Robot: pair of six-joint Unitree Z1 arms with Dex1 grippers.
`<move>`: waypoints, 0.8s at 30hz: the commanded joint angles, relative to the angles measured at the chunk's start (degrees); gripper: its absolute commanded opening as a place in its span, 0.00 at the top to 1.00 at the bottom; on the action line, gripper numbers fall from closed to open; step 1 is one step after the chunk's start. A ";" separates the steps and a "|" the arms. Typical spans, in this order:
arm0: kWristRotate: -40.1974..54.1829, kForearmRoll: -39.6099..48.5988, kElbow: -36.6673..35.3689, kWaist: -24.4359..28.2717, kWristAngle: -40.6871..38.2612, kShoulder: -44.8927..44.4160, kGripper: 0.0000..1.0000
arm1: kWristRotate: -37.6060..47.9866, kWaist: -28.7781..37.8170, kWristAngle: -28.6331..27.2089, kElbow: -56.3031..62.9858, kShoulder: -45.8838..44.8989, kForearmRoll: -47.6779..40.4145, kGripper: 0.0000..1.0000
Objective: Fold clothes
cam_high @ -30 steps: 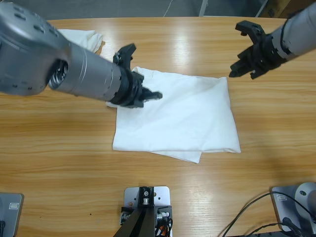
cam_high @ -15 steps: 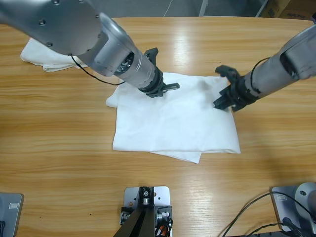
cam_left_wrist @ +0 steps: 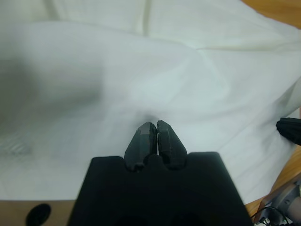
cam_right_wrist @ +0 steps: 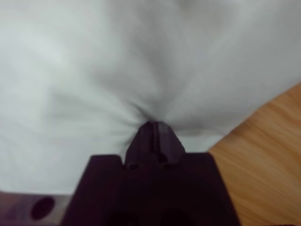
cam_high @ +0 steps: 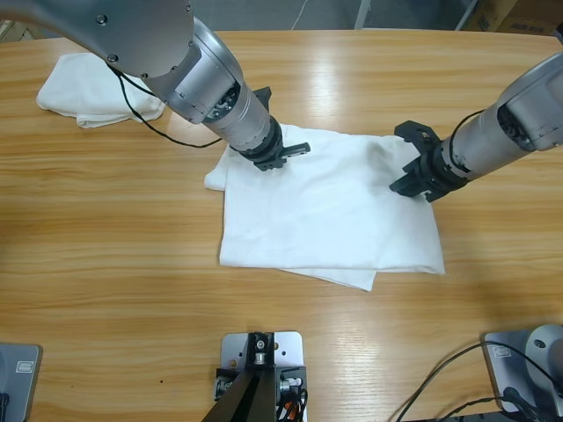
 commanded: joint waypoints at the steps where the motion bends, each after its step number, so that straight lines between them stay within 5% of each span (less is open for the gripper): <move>1: -0.86 2.27 -0.52 0.42 1.60 -0.14 1.00 | 1.27 4.00 -2.10 2.15 -18.01 6.13 1.00; 5: -0.86 2.45 -0.46 0.37 2.43 -1.60 1.00 | 3.19 4.59 -0.83 3.25 -18.99 8.66 1.00; 10: -0.86 2.64 -0.39 0.03 2.85 -2.55 1.00 | 3.19 4.59 2.15 7.88 -8.57 -3.29 1.00; 16: -0.77 2.64 -0.55 -0.11 2.85 -2.91 1.00 | 5.03 4.52 2.17 10.74 0.33 -7.35 1.00; 24: -0.82 2.64 -0.29 -0.11 3.17 -1.98 1.00 | 9.31 4.51 0.08 9.74 0.17 -2.53 1.00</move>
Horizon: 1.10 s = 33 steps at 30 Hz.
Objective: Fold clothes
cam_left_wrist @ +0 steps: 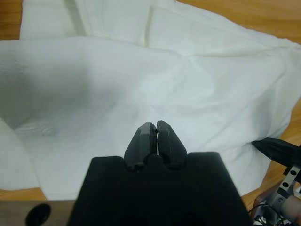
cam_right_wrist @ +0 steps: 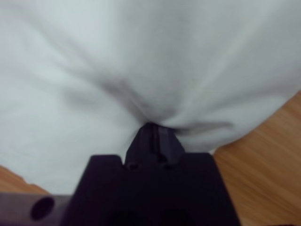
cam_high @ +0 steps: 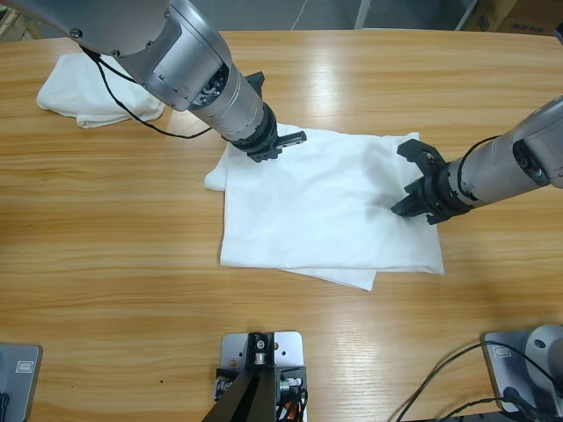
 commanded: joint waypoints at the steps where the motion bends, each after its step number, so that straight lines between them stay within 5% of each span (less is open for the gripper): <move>1: -0.61 0.76 -0.19 -0.09 1.44 1.03 1.00 | 3.77 0.55 -1.37 1.45 5.08 3.53 1.00; 5: 1.13 0.46 -2.18 -0.21 1.44 1.17 1.00 | 3.72 0.55 -1.28 1.24 5.94 3.66 1.00; 9: 6.49 7.34 -11.88 -1.14 1.63 6.94 1.00 | 3.67 0.55 -1.19 1.77 3.99 3.66 1.00; 20: 11.46 33.25 -49.92 -7.56 1.47 24.85 1.00 | 3.67 0.55 -1.26 1.96 3.53 3.39 1.00; 25: 12.32 45.52 -74.67 -8.26 -0.81 36.37 1.00 | 3.67 0.55 -1.14 2.07 3.34 3.09 1.00; 33: 4.25 47.26 -82.72 -6.66 -5.31 40.27 1.00 | 3.76 0.37 -1.02 2.51 3.71 1.72 1.00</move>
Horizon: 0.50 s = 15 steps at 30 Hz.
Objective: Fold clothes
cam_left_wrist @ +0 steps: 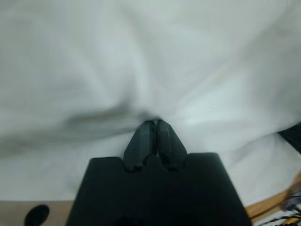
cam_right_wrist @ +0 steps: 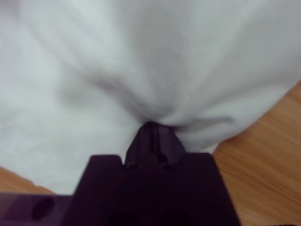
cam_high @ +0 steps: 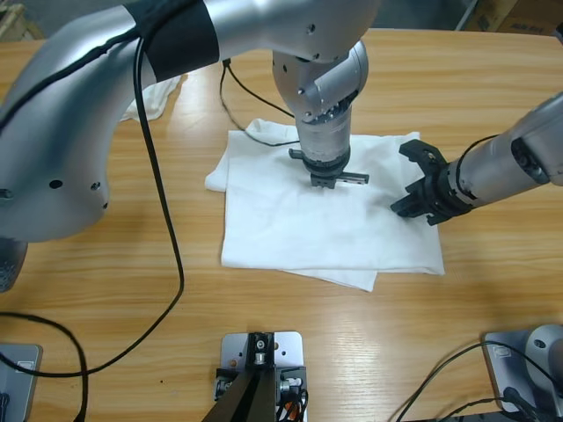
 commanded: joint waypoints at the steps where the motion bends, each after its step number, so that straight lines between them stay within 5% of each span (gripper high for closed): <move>1: -4.53 2.86 -23.50 1.01 -2.12 9.69 1.00 | 0.77 0.23 -0.79 3.35 3.59 -0.05 1.00; 6: -4.05 10.35 -32.27 3.94 4.22 7.23 1.00 | 0.75 0.19 -0.81 3.11 3.69 0.04 1.00; 15: -0.22 15.30 -32.71 5.61 9.72 3.10 1.00 | 0.77 0.16 -1.06 3.09 3.78 0.13 1.00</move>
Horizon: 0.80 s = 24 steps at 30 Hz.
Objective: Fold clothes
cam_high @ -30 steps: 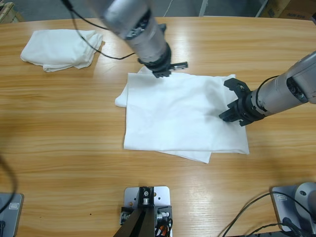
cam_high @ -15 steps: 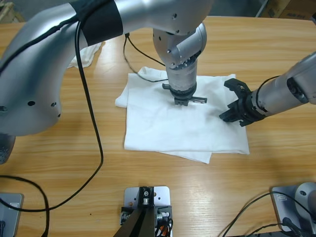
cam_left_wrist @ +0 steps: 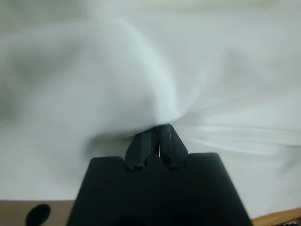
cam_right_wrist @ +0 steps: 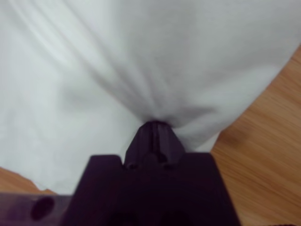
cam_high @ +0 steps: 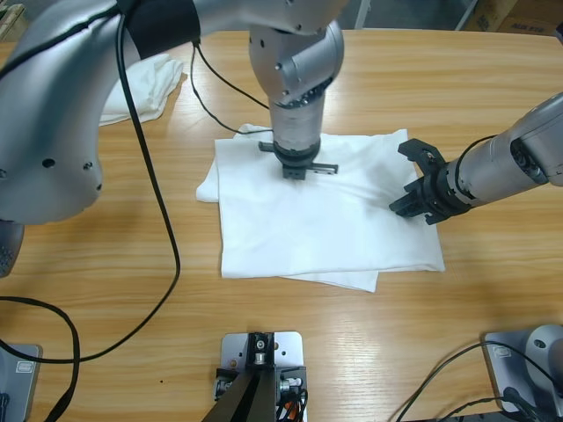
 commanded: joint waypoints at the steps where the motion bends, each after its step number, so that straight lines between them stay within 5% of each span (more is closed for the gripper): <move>1: 0.89 6.75 -31.44 2.99 3.89 4.06 1.00 | 0.77 0.15 -0.97 2.95 3.86 0.70 1.00; 24: 1.77 9.85 -31.63 11.58 7.09 3.69 1.00 | 0.82 0.15 -1.02 2.86 4.48 0.70 1.00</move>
